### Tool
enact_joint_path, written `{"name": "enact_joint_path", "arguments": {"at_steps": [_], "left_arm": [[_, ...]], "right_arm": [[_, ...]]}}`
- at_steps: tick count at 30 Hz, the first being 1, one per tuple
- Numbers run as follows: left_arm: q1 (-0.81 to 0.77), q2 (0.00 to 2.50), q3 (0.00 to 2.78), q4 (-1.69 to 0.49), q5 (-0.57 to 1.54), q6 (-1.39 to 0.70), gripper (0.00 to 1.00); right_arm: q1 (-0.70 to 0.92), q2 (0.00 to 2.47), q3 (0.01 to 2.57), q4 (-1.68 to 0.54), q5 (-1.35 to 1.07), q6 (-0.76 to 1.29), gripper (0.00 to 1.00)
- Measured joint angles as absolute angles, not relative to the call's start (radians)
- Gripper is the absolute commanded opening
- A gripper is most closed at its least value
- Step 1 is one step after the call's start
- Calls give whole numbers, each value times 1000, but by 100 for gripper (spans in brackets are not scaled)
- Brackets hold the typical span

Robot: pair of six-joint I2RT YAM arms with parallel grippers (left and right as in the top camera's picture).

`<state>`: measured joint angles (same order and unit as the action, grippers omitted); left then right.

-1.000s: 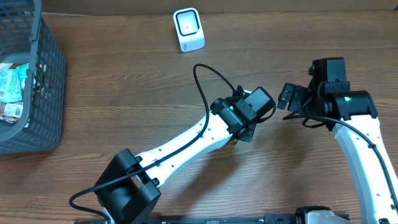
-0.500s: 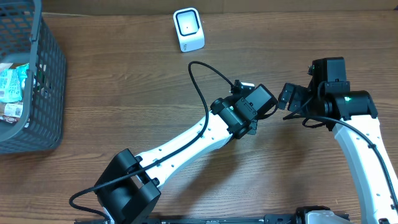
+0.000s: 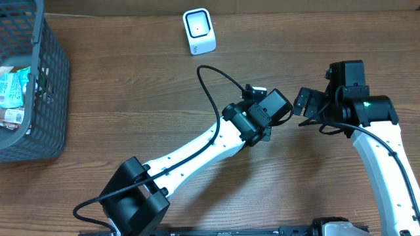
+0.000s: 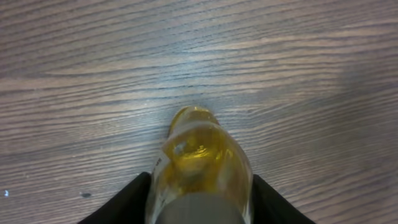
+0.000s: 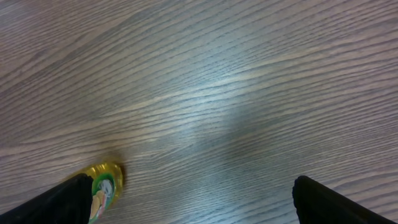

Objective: Scan the item barcode
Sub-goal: 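Hold the bottle beside the right gripper, adjusting its position, then set the yellow bottle down on the table and release it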

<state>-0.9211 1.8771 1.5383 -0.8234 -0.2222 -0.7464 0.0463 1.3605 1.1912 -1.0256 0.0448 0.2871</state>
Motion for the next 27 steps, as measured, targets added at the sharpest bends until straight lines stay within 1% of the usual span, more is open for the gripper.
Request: {"name": "enact_joint_path", "arguments": {"at_steps": [3, 6, 15, 21, 27], "left_arm": [[-921, 1877, 1538, -822, -225, -762, 88], [-921, 1877, 1538, -822, -226, -760, 89], [-910, 1877, 1560, -817, -230, -725, 98], [-866, 1876, 1737, -858, -249, -649, 100], [-790, 1852, 1951, -919, -344, -550, 100]], "right_arm": [[46, 1361, 1191, -1026, 44, 287, 100], [46, 1361, 1191, -1025, 45, 287, 100], [46, 1361, 1191, -1025, 45, 286, 100], [46, 1361, 1191, -1025, 45, 287, 100], [46, 1361, 1191, -1025, 45, 286, 100]]}}
